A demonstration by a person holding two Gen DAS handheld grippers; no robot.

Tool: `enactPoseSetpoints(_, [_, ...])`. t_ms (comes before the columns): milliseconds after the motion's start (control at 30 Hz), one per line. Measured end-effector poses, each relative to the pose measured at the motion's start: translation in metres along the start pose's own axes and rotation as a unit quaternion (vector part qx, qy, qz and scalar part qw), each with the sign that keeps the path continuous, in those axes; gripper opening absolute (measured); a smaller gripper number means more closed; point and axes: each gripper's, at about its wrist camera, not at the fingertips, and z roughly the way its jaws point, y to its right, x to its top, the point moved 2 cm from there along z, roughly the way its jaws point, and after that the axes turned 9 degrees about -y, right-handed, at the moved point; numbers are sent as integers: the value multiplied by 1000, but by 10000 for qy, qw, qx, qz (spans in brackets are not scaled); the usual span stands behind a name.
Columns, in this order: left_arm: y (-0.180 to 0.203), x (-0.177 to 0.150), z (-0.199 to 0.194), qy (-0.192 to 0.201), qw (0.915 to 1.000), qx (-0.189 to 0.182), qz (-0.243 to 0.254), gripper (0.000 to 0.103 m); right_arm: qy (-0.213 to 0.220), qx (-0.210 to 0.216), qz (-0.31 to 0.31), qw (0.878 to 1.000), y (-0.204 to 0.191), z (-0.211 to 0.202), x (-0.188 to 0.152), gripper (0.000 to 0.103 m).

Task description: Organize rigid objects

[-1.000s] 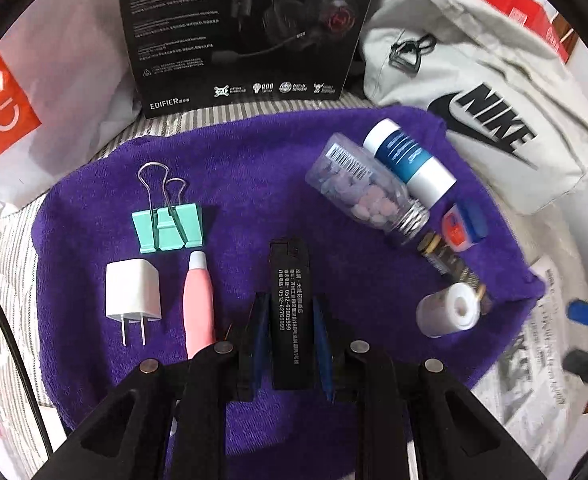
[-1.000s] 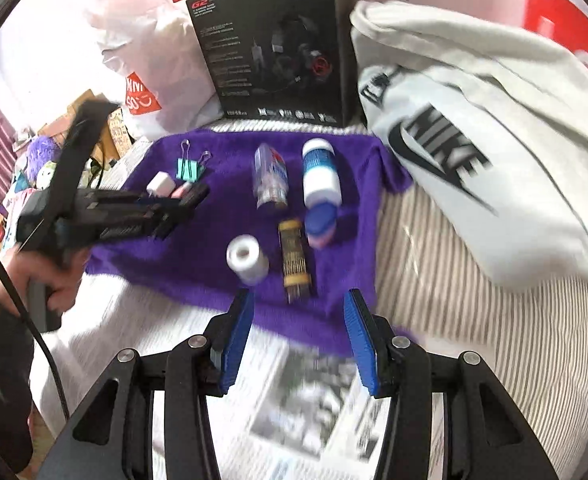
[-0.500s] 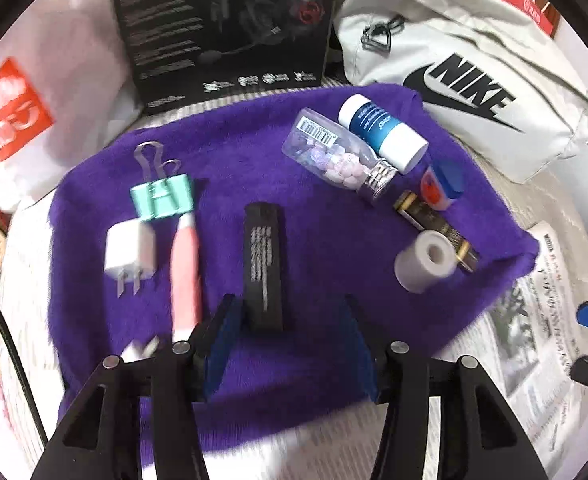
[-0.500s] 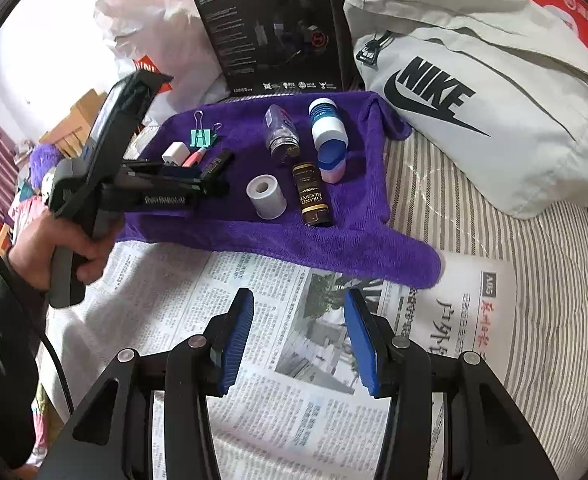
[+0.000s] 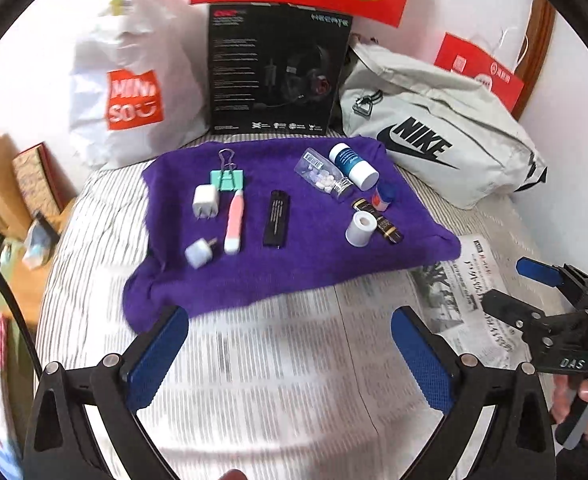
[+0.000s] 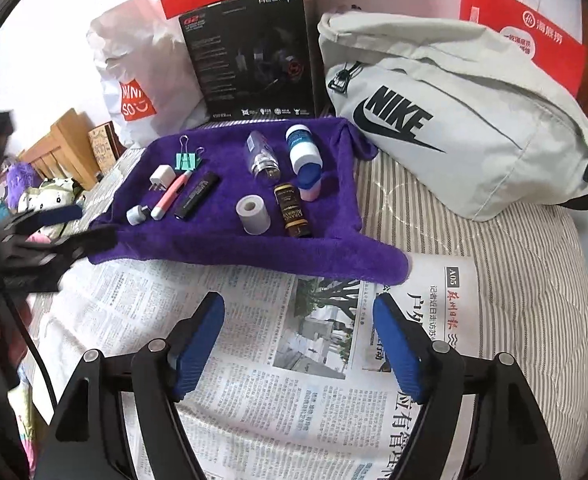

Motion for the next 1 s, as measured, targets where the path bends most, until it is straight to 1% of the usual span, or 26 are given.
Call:
enactPoseSetpoints(33, [1, -7, -5, 38, 10000, -17, -39, 102, -4, -20, 8, 10000, -1, -2, -1, 85])
enactPoseSetpoints(67, [1, -12, -9, 62, 9999, -23, -96, 102, -22, -69, 20, 10000, -2, -4, -3, 96])
enactPoseSetpoints(100, [2, -16, -13, 69, 9999, -17, -139, 102, -6, -131, 26, 9999, -4, -5, -5, 99])
enactPoseSetpoints(133, [3, -18, -15, 54, 9999, -8, -161, 102, 47, -171, 24, 9998, -6, -9, -7, 100])
enactPoseSetpoints(233, [7, -23, -23, 67, 9999, 33, -116, 102, 10, -115, -6, 9999, -12, -15, -9, 100])
enactPoseSetpoints(300, [9, -25, -28, 101, 9999, 105, -86, 102, 47, -117, -55, 9999, -17, -21, -8, 103])
enactPoseSetpoints(367, [12, -26, -31, 130, 9998, 154, -40, 102, 149, -215, -67, 9996, -20, -31, -10, 103])
enactPoseSetpoints(433, [14, -27, -32, 112, 9998, 159, -15, 102, 218, -264, 23, 9994, -19, -40, -15, 103])
enactPoseSetpoints(500, [17, -27, -33, 128, 9998, 176, 14, 102, 202, -206, 133, 9995, -16, -44, -20, 103])
enactPoseSetpoints(633, [20, -27, -35, 163, 9996, 212, 26, 102, 135, -183, 342, 9992, -8, -47, -28, 103])
enactPoseSetpoints(800, [19, -27, -34, 134, 9996, 266, -1, 102, 97, -281, 428, 9986, -2, -48, -30, 103])
enactPoseSetpoints(1000, [16, -29, -37, 214, 9993, 293, -115, 102, 83, -317, 507, 9982, 2, -50, -30, 103])
